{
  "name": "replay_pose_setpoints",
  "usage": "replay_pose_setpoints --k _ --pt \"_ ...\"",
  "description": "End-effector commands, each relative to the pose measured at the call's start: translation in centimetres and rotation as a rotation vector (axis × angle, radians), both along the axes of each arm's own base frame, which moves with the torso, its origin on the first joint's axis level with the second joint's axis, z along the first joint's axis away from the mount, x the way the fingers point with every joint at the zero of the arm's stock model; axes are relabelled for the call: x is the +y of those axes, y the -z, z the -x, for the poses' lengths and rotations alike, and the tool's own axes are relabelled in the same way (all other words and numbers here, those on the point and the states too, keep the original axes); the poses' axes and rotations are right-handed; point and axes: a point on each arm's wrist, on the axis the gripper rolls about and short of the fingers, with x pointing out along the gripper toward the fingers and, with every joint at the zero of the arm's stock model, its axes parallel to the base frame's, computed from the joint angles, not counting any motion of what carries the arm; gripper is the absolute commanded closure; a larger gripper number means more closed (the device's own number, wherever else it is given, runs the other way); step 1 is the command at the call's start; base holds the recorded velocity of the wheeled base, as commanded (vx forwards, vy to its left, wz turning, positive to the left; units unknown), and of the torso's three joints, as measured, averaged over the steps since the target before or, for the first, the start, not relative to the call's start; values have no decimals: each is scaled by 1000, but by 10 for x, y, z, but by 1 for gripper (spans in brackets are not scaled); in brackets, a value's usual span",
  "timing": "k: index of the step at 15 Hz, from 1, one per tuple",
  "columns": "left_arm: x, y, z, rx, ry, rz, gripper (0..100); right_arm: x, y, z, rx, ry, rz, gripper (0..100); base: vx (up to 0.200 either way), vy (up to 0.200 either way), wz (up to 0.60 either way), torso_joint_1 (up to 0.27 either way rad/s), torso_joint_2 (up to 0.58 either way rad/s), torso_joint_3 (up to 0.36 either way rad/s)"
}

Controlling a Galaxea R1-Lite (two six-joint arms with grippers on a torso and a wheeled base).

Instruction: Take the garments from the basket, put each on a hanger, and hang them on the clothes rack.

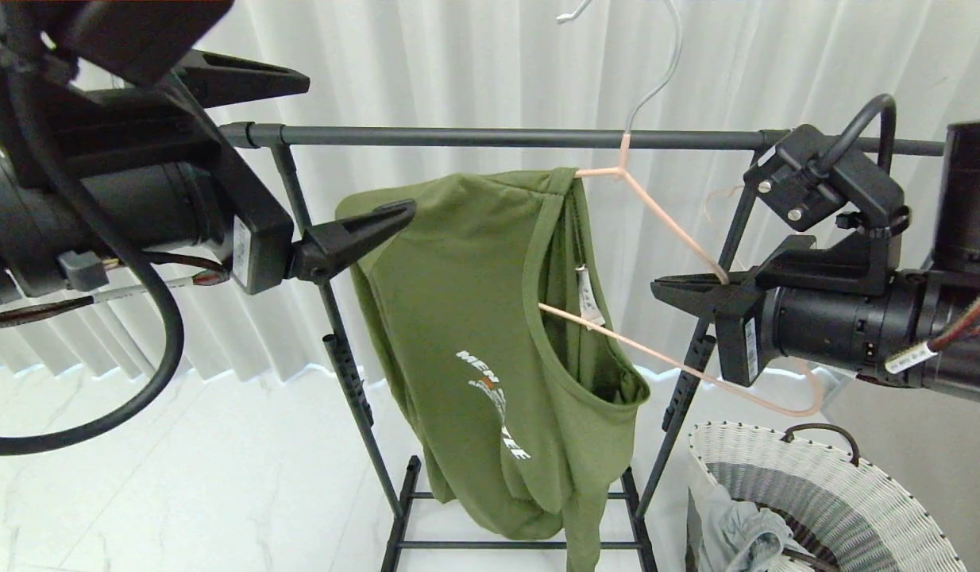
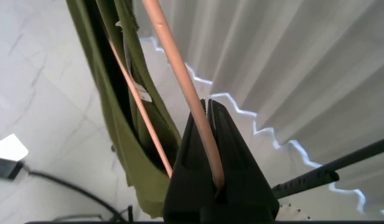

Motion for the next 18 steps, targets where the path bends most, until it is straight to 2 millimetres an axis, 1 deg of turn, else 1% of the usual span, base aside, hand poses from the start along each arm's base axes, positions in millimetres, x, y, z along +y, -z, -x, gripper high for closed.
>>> replay_pose_setpoints --k 1,4,6,12,13,18 --pt "2 10 -5 21 5 -33 0 5 -3 11 -9 -51 0 100 0 0 0 0 0 0" --pt "-9 23 -4 61 56 -61 0 14 -1 19 -5 -95 6 100 0 0 0 0 0 0" --pt "-10 29 -4 76 59 -72 0 17 -1 23 -6 -117 5 100 0 0 0 0 0 0" --pt "-9 33 -8 91 37 -83 0 24 -2 34 -12 -168 0 100 0 0 0 0 0 0" --pt "-8 34 -9 92 32 -84 100 24 -3 34 -15 -171 -5 100 0 0 0 0 0 0" --pt "-8 36 -8 99 34 -87 100 27 -4 39 -43 -217 -16 100 0 0 0 0 0 0"
